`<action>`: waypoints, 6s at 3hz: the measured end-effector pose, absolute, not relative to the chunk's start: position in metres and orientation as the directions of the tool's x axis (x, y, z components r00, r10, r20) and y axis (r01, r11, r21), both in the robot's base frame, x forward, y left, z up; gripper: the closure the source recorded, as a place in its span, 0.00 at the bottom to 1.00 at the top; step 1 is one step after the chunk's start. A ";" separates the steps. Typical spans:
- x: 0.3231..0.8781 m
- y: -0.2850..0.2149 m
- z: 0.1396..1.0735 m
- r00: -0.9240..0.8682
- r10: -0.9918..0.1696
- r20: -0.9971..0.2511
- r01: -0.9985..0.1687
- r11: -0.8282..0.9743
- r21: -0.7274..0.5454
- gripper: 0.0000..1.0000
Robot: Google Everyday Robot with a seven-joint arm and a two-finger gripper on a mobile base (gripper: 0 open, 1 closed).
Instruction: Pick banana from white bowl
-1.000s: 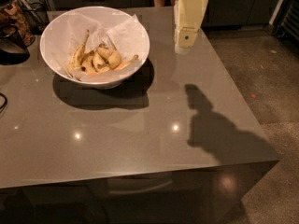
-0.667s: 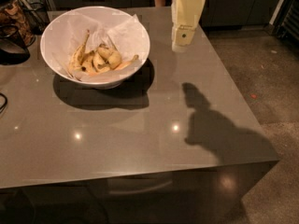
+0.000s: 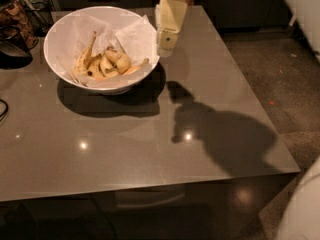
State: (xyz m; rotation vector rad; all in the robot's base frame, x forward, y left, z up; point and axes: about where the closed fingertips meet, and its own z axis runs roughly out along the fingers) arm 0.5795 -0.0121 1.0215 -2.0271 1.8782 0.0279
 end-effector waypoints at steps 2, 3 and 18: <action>0.585 0.011 1.025 0.180 -0.949 -0.257 -0.948 -0.098 -0.304 0.00; 0.584 0.029 1.023 0.225 -0.948 -0.227 -0.942 -0.152 -0.301 0.00; 0.670 0.105 0.921 -0.263 -0.913 -0.313 -0.964 0.258 0.057 0.11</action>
Offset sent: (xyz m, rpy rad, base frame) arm -0.0111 0.0312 -0.0019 -0.0794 -0.0062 0.1518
